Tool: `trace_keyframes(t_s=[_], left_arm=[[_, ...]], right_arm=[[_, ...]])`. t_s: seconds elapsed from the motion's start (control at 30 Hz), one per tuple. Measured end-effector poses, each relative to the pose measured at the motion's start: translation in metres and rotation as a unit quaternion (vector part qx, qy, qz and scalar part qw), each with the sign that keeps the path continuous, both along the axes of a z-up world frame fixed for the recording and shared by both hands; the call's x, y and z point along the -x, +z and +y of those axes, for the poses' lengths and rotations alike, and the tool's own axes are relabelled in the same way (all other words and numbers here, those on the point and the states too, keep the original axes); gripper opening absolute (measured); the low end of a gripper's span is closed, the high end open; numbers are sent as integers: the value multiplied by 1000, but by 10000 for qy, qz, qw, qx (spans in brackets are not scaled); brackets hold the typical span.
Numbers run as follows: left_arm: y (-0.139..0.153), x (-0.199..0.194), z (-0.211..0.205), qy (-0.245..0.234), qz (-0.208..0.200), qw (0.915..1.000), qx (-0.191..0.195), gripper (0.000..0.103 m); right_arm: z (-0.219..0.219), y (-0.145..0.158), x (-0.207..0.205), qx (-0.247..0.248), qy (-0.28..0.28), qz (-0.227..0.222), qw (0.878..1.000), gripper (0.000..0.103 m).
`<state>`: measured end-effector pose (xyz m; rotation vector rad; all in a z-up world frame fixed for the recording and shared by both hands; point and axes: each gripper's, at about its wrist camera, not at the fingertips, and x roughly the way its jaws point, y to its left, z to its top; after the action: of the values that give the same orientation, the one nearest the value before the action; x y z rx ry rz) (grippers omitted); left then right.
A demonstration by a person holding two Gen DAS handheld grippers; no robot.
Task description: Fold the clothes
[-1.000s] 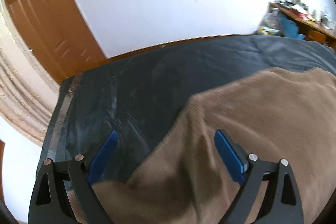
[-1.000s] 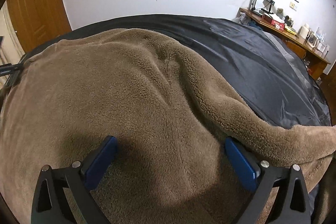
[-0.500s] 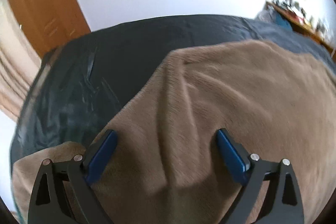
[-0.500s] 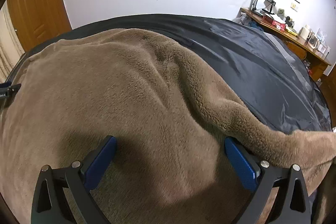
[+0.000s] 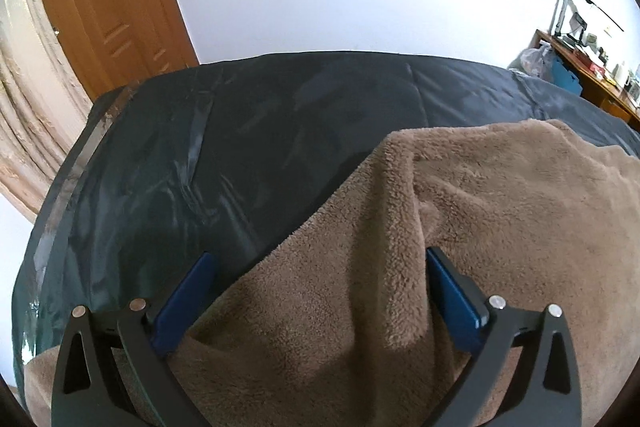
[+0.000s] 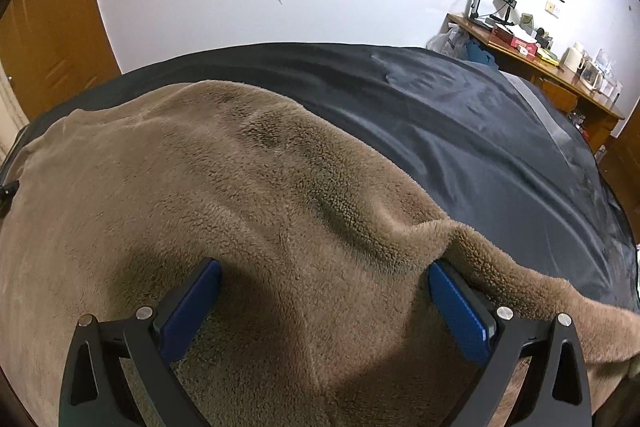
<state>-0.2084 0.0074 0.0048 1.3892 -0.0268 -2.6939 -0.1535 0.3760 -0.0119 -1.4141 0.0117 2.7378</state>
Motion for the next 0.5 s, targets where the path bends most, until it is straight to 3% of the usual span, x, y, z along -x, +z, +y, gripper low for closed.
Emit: trace_keyframes(t_s=[0.17,0.3,0.5], left_arm=[[-2,3,-1,11,-8,9999,-107,103],[-3,-2,7,-16,32,9999,135,103],[19,-52,27,-686,-194,9973,166,103]], right_arm=[[0,-1,10,3,30,6,10000,103],[0,0,11,-4,42,12,10000,103],[-1,2,4,-3,139,48,9999,103]])
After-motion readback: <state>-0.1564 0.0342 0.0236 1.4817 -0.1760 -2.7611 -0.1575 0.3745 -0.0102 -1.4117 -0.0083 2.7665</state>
